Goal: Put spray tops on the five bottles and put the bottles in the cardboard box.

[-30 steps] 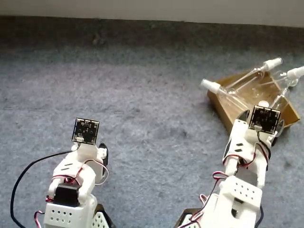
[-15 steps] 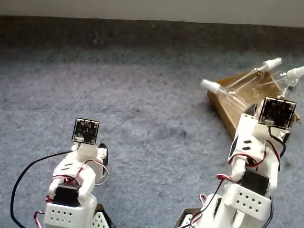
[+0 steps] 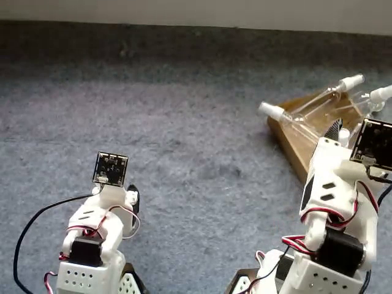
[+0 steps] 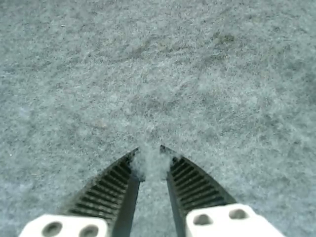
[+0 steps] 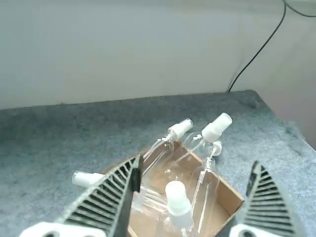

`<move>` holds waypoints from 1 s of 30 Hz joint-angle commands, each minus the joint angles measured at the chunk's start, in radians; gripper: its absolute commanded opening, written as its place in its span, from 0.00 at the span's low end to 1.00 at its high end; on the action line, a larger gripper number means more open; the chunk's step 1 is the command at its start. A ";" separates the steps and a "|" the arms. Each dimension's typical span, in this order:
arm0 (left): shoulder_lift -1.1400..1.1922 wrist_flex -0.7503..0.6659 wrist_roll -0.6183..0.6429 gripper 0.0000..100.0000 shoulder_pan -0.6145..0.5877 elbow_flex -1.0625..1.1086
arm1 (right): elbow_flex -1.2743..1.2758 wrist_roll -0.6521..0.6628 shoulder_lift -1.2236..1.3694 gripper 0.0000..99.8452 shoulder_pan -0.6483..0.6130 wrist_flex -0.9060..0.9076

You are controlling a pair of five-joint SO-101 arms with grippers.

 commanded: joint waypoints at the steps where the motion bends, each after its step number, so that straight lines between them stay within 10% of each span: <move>1: -0.007 -0.012 0.006 0.01 -0.015 -0.004 | -0.143 -0.028 -0.018 0.18 -0.065 0.056; 12: -0.007 -0.012 0.006 0.01 -0.033 -0.016 | -0.265 -0.029 -0.050 0.01 -0.228 0.199; 30: -0.007 -0.011 0.012 0.01 -0.119 -0.073 | 0.027 -0.029 -0.553 0.00 -0.236 0.243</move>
